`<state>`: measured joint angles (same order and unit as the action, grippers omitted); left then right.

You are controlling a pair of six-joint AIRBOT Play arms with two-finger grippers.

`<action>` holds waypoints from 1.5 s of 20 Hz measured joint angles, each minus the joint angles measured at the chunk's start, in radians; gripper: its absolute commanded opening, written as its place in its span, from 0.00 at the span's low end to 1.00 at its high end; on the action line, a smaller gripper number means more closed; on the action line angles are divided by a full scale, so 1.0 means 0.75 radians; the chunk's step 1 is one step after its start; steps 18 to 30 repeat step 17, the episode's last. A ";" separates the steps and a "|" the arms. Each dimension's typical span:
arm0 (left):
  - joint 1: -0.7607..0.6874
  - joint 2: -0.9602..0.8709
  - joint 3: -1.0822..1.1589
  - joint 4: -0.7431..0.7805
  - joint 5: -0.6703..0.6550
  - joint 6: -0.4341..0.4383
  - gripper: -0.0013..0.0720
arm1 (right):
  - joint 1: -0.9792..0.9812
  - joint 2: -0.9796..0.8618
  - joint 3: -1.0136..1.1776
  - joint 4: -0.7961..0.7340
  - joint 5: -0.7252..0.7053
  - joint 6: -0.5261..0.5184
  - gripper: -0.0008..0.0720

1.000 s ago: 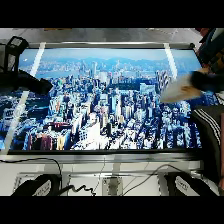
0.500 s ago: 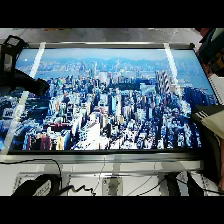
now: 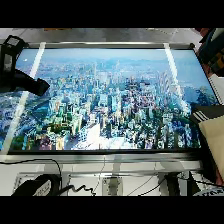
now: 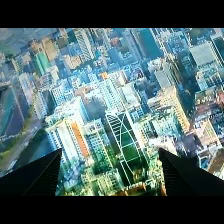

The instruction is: Fold the clothes and pants, and hang the long-sleeved shirts on hangers.

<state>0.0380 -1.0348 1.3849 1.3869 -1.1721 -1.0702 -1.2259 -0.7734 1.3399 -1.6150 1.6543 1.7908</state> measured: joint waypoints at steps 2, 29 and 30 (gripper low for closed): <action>0.000 0.000 0.000 0.001 0.000 0.000 0.97 | 0.068 0.004 -0.053 0.109 -0.015 -0.013 0.02; 0.000 0.000 0.000 0.000 0.001 -0.001 0.97 | 1.527 -0.001 -0.182 -0.233 -0.069 -0.265 0.03; 0.000 0.000 0.000 0.000 0.001 -0.001 0.97 | 1.527 -0.001 -0.182 -0.233 -0.069 -0.265 0.03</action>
